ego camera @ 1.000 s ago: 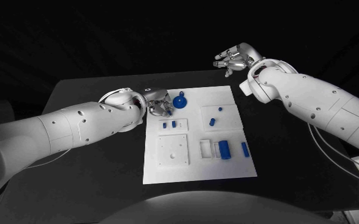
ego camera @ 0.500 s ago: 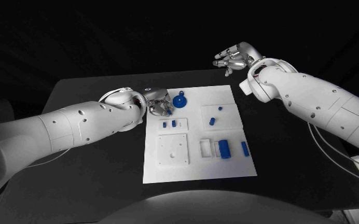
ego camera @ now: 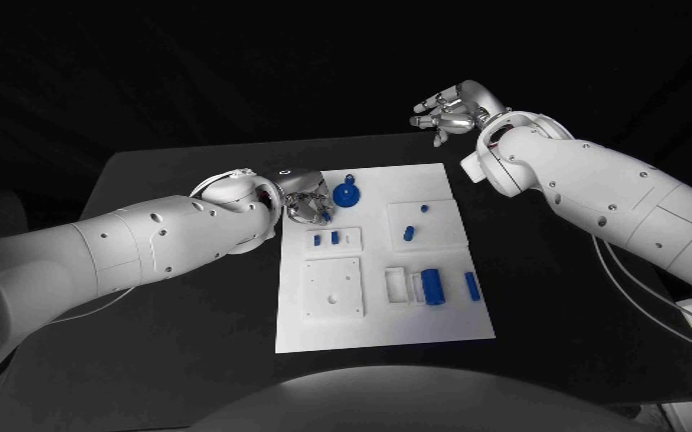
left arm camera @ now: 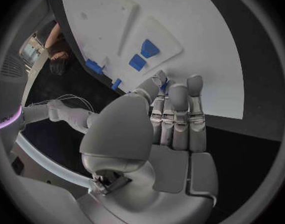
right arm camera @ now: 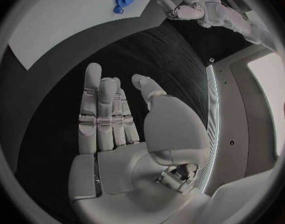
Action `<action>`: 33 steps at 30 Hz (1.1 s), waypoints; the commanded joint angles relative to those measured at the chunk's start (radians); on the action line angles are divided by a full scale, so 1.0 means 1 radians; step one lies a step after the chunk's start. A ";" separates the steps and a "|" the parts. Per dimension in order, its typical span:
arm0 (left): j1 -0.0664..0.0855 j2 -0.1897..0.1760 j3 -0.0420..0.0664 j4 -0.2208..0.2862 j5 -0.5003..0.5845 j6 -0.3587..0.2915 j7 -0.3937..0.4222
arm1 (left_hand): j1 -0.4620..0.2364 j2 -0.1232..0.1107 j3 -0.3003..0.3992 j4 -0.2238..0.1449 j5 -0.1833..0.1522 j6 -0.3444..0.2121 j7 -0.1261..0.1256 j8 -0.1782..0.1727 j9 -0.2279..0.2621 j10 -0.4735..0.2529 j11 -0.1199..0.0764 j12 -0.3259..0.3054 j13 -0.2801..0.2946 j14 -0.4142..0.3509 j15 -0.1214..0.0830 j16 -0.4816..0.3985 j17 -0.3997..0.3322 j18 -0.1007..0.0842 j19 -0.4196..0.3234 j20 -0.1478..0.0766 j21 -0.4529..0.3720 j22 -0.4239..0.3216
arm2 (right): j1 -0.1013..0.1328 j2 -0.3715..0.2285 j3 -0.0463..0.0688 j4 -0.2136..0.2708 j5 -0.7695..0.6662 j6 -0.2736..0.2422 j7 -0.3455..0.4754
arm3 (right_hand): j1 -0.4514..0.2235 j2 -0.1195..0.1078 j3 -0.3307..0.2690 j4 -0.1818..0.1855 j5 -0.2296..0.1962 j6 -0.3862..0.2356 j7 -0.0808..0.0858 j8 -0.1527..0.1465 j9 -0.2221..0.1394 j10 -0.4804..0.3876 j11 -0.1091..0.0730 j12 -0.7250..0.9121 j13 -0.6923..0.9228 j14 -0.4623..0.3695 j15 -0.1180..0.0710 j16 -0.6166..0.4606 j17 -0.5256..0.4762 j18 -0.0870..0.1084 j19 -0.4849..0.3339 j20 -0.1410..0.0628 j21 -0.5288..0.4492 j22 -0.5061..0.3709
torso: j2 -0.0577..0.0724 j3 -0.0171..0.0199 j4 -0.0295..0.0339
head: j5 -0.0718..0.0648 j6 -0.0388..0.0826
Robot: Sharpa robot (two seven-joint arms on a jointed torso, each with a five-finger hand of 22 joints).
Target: Assemble the parts on the task board
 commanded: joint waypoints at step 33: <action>-0.007 0.005 -0.004 0.004 -0.032 0.010 -0.007 | 0.008 0.002 -0.013 -0.010 -0.005 0.019 -0.003 0.007 0.001 0.021 -0.005 0.004 0.002 -0.003 -0.006 -0.001 0.004 0.005 -0.010 -0.004 0.010 0.021 | -0.001 0.005 0.001 -0.006 -0.001 0.016 0.008 | -0.007 0.000 -0.001 0.004 0.004 0.000 0.008 -0.003 -0.001 -0.005 0.003 -0.005 -0.002 -0.007 0.001 0.004 -0.003 0.018 0.027 0.007 0.002 -0.006 | 0.000 0.0001 -0.0001 | -0.001 -0.003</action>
